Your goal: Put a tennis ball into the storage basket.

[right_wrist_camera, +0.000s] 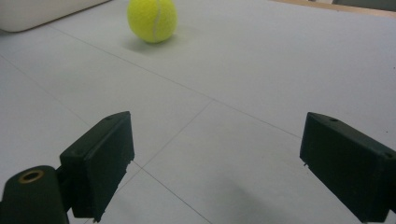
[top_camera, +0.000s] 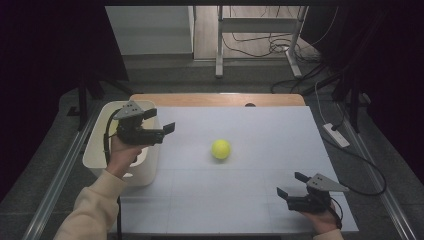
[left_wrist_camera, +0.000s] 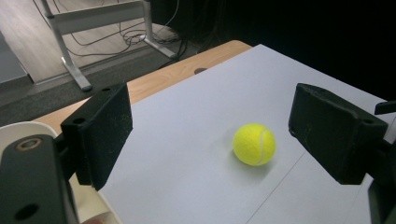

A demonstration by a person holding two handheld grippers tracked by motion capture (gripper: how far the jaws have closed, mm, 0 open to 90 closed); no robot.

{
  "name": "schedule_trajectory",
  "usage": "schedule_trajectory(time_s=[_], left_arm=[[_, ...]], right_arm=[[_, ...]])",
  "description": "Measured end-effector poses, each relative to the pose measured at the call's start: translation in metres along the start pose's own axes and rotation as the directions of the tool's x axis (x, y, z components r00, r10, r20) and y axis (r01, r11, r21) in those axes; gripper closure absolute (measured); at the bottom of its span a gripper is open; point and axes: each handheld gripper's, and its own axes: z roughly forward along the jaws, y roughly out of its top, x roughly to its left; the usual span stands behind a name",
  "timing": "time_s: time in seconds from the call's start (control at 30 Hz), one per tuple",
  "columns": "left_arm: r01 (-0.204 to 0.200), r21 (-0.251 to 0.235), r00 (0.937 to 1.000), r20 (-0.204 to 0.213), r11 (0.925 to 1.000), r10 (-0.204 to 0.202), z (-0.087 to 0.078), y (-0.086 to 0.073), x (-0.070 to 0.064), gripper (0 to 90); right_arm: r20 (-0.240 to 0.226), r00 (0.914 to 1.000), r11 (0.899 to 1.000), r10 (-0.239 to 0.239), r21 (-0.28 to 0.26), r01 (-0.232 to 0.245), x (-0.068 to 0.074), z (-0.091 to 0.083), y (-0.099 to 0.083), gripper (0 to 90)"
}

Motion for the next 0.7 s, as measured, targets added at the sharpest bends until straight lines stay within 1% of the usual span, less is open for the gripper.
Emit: schedule_trajectory(time_s=[0.3,0.57,0.67,0.7], left_arm=[[-0.020,0.010,0.9993,0.031,0.9997,0.020,0.012,0.004,-0.011,14.5],[-0.022,0.015,0.9988,0.045,0.9997,0.021,0.018,0.005,-0.016,14.3],[-0.025,0.022,0.9985,0.050,0.9994,0.024,0.020,0.006,-0.018,14.1],[-0.029,0.033,0.9981,0.055,0.9991,0.027,0.024,0.007,-0.020,14.1]], right_arm=[[0.001,1.0000,1.000,0.000,-0.001,0.000,0.000,0.000,0.000,9.7],[-0.005,1.0000,1.000,-0.001,-0.001,0.001,0.000,0.001,0.000,9.7],[-0.002,1.0000,1.000,0.001,-0.002,-0.001,0.000,0.000,0.000,9.8],[0.000,1.0000,1.000,0.000,-0.002,0.000,0.000,0.000,0.000,9.8]])
